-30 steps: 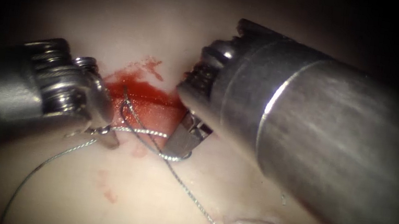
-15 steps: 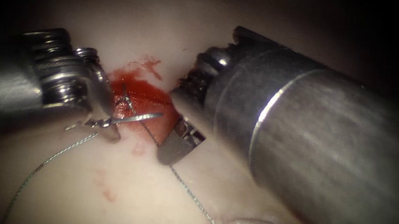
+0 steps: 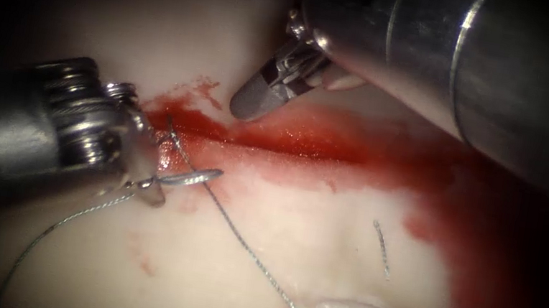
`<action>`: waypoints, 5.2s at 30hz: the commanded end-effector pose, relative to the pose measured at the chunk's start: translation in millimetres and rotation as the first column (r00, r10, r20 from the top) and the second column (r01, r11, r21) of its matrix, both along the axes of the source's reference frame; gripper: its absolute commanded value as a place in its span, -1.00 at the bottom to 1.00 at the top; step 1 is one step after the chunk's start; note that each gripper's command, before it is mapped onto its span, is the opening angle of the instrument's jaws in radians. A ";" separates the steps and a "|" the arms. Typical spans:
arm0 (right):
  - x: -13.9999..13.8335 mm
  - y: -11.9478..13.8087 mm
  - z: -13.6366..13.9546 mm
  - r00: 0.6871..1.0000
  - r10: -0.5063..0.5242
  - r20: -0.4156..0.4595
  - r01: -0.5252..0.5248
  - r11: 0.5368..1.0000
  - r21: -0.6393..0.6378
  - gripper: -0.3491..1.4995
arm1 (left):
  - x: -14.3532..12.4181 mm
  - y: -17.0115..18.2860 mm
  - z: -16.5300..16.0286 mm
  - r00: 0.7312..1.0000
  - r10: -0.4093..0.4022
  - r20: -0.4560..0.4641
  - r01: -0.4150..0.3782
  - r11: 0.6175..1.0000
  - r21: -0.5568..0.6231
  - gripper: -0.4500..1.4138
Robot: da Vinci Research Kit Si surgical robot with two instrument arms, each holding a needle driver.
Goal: Wound Closure
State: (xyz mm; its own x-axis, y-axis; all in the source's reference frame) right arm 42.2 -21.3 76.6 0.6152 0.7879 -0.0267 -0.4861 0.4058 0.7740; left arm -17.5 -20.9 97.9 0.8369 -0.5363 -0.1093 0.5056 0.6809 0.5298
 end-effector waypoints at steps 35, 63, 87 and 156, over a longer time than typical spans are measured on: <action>6.1 -6.1 2.5 0.849 0.377 -0.369 -0.196 0.875 0.443 -1.00 | -0.1 8.4 -13.3 0.959 -0.172 0.227 0.203 0.972 -0.119 -1.00; 7.7 -3.7 7.1 0.326 0.863 -0.386 -0.388 0.495 0.777 -1.00 | 0.1 2.8 -8.7 0.984 0.028 0.178 -0.041 0.997 0.072 -1.00; 6.8 -2.8 4.3 0.212 0.898 -0.387 -0.241 0.431 0.869 -1.00 | 3.4 3.0 -2.1 0.996 0.091 0.016 -0.091 0.996 0.016 -1.00; 6.2 -6.3 3.7 0.990 -0.050 -0.133 0.087 0.954 0.288 -1.00 | -0.4 6.4 -6.8 0.997 0.070 0.030 -0.058 0.952 -0.300 -1.00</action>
State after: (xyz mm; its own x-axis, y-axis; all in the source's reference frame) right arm 47.5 -28.7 80.4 0.6828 0.7194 0.1274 -0.3684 0.1884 0.9104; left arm -17.5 -15.9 91.7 0.8741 -0.4806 0.0708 0.4374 0.8421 0.3156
